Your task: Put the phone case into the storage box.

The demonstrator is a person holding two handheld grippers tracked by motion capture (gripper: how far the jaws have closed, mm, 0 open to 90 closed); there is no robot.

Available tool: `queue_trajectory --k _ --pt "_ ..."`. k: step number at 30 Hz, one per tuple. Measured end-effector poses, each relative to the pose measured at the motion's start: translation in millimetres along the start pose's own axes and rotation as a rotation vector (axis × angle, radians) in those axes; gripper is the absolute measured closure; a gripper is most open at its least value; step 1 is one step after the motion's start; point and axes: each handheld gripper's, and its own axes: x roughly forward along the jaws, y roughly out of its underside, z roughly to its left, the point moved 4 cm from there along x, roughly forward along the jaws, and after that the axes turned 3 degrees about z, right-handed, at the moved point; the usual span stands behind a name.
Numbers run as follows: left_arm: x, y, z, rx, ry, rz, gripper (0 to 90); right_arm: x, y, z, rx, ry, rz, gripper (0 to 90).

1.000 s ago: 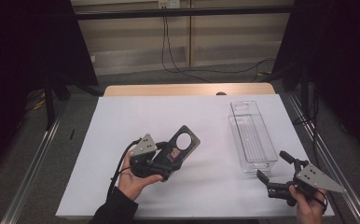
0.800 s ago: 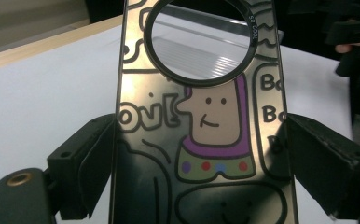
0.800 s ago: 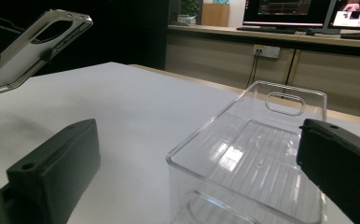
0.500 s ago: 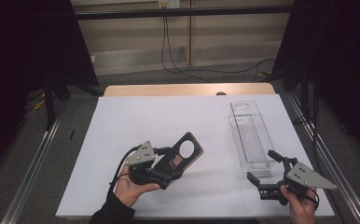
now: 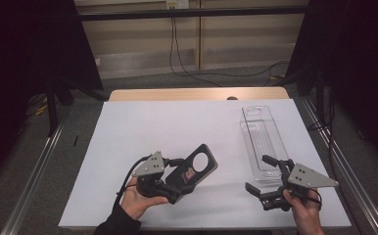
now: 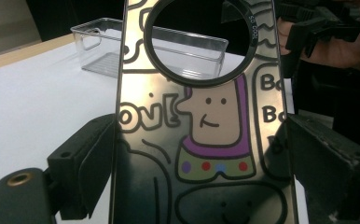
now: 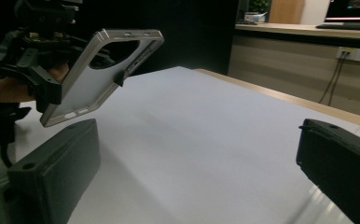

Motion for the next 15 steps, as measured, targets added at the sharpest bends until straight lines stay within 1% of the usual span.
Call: queue_trajectory --k 1,2,3,5,6,7,8,9,10,12,13,14,15 --pt "0.3 -0.7 -1.5 0.001 0.013 -0.003 12.5 5.1 -3.0 2.6 0.0 -0.023 0.003 0.0" --pt "0.3 -0.7 -1.5 0.001 0.013 -0.003 12.5 5.1 -3.0 2.6 0.0 -0.023 0.003 0.0" --pt "0.2 -1.2 -2.4 0.004 0.029 -0.006 12.5 7.8 -4.7 4.4 -0.002 -0.035 -0.001 0.0" --pt "0.9 -2.0 -3.9 0.011 0.036 -0.007 12.5 15.4 -9.0 12.5 -0.018 -0.082 0.001 0.0" --pt "1.1 -2.5 -4.7 0.011 0.048 -0.011 12.5 17.6 -10.3 15.0 -0.023 -0.097 0.003 0.0" --pt "1.5 -3.0 -6.2 0.022 0.067 -0.016 12.5 19.7 -11.5 17.0 -0.023 -0.112 0.002 0.0" --pt "1.5 -3.0 -6.2 0.022 0.067 -0.016 12.4 19.7 -11.5 17.0 -0.023 -0.112 0.002 0.0" --pt "2.0 -2.8 -6.4 0.032 0.072 -0.01 12.5 23.7 -13.5 19.9 -0.023 -0.135 -0.001 0.0" --pt "2.0 -2.8 -6.4 0.032 0.072 -0.01 12.4 23.7 -13.5 19.9 -0.023 -0.135 -0.001 0.0" --pt "2.6 -2.8 -6.3 0.031 0.075 -0.011 12.5 27.4 -14.8 22.3 -0.027 -0.163 0.004 0.0" --pt "3.2 -3.0 -6.0 0.031 0.079 -0.011 12.4 31.0 -16.1 24.2 -0.02 -0.187 0.008 0.0" --pt "3.2 -3.0 -6.0 0.031 0.079 -0.011 12.4 31.0 -16.1 24.2 -0.02 -0.187 0.008 0.0" --pt "3.4 -3.4 -5.9 0.031 0.078 -0.01 12.5 34.1 -17.7 26.2 -0.022 -0.208 0.012 0.0"
